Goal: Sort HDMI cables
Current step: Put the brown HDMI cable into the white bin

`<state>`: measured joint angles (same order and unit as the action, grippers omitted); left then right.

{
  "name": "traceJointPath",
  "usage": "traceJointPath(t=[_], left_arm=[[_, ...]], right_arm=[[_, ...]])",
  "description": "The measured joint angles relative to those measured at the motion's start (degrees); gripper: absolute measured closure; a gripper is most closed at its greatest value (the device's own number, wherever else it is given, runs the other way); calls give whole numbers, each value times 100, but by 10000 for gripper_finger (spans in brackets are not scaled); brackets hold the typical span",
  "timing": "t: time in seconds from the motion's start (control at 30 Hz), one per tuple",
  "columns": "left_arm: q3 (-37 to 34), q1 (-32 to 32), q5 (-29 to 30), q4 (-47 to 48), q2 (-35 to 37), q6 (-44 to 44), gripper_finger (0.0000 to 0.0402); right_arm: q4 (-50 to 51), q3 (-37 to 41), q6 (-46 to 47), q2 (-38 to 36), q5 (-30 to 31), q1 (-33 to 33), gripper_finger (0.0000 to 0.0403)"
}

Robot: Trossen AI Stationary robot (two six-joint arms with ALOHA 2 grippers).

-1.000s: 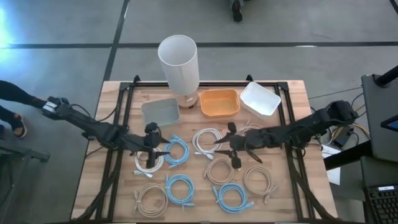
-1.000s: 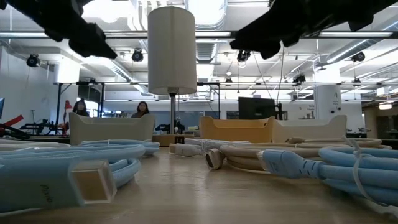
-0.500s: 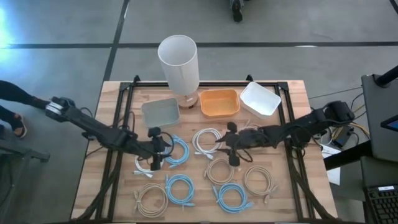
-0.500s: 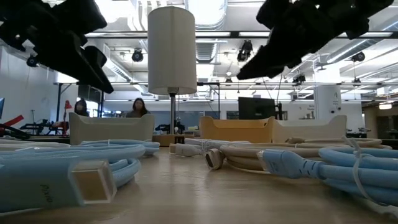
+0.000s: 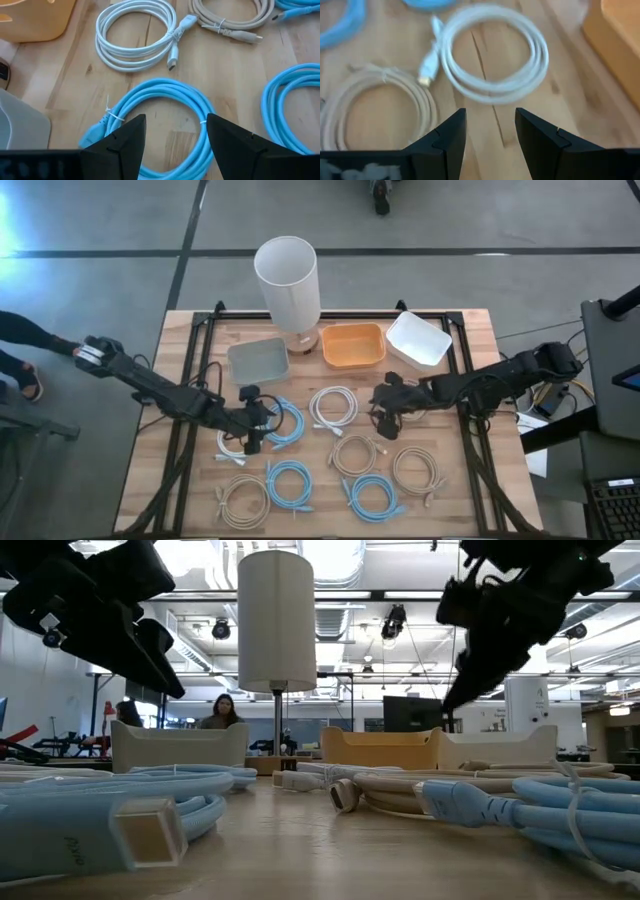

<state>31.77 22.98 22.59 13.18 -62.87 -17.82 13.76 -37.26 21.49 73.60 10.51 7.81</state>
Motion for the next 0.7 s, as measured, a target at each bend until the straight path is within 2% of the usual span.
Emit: traceJointPath(t=[0.37,0.47,0.6,0.7], left_arm=[[0,-2,142,1,0,35,188],[0,-2,142,1,0,37,188],[0,-2,142,1,0,40,188],[0,-2,140,3,0,45,188]], right_arm=[[1823,6,1966,33,8,4,236],[1882,36,2481,37,8,4,236],[1886,71,2594,37,22,7,236],[1889,81,2638,37,341,4,236]])
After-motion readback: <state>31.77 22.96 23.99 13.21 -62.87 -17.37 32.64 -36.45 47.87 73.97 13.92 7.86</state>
